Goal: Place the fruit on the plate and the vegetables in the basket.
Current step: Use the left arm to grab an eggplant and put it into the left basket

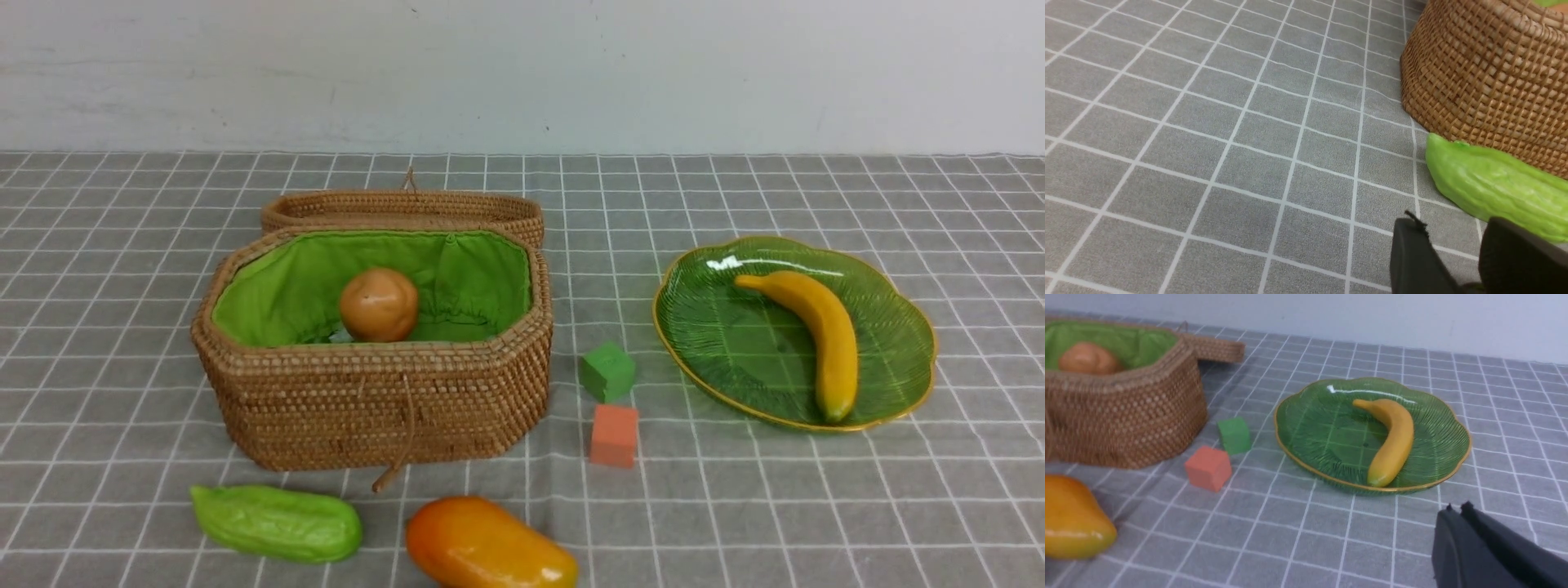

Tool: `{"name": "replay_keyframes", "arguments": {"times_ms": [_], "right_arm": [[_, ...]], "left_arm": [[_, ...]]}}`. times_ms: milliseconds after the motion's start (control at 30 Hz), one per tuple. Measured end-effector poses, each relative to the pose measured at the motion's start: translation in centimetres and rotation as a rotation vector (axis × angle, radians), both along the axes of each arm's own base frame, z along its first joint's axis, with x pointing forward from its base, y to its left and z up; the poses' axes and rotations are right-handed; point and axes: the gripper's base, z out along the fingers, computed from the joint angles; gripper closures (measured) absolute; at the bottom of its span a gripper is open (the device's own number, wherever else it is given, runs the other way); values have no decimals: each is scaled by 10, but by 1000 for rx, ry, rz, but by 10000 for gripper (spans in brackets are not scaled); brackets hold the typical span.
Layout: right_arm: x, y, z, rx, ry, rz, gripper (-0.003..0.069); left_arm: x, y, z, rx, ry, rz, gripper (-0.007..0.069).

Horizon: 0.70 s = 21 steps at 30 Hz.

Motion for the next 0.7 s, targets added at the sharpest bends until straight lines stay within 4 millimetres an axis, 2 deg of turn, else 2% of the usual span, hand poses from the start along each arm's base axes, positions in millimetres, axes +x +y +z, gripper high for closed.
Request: {"name": "replay_keyframes", "arguments": {"times_ms": [133, 700], "right_arm": [[2, 1, -8, -48, -7, 29, 678], [1, 3, -8, -55, 2, 49, 668]], "left_arm": [[0, 0, 0, 0, 0, 0, 386], [0, 0, 0, 0, 0, 0, 386]]}}
